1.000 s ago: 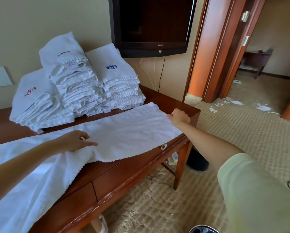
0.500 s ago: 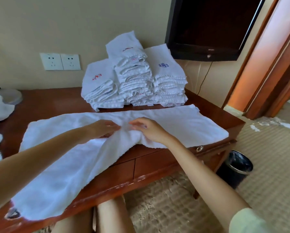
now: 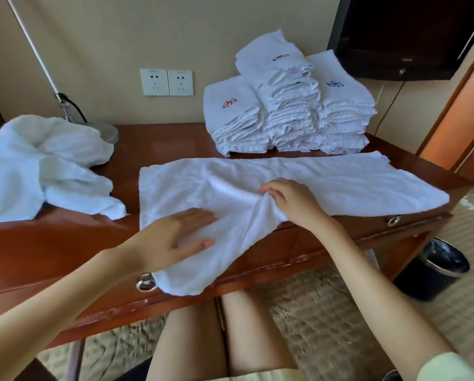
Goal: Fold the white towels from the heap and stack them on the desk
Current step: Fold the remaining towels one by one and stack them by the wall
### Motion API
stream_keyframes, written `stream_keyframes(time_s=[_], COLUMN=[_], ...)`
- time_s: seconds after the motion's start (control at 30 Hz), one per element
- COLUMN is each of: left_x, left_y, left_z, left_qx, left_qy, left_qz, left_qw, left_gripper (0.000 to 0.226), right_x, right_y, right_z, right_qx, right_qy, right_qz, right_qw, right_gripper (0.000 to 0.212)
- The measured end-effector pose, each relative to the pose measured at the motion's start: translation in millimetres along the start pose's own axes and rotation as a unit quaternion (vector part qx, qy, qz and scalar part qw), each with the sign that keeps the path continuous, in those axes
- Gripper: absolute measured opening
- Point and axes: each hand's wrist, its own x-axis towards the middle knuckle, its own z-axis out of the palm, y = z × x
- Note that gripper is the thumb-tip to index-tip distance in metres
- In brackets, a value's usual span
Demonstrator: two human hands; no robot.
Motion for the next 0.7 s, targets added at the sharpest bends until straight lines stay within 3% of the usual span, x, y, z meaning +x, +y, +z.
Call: stream_keyframes(time_s=[0.1,0.2,0.3,0.37,0.47,0.53,0.7], left_x=[-7,-5,-6,-5,-6,-6,-5], left_y=[-1,-5,-5,-6,-7,-9,-8], left_z=[9,13,17,17,16,15,14], left_qx=[0.028,-0.008,-0.024,-0.043,-0.086,-0.122,-0.138], left_qy=[-0.001,0.024,0.045,0.066,0.093,0.1,0.107], left_qz=[0.006,0.0,-0.009,-0.014,-0.01,-0.008,-0.005], left_qw=[1.0,1.0,0.999,0.997,0.992,0.987,0.985], left_gripper=[0.079,0.074,0.05,0.034,0.029,0.027,0.029], right_x=[-11,-24,-31,-28,-23,-22,-23], right_y=[-7,-26,-39,-40,-44,-44,-39], right_z=[5,3,1,-5,-9,-7,-9], right_qx=[0.046,0.182,0.126,0.129,0.19,0.174,0.153], right_qy=[0.049,-0.016,-0.092,-0.122,-0.133,-0.126,-0.207], right_qz=[-0.044,-0.051,-0.106,-0.095,-0.072,-0.096,-0.095], right_qw=[0.997,0.982,0.982,0.979,0.97,0.972,0.962], right_gripper=[0.036,0.049,0.042,0.036,0.017,0.012,0.032])
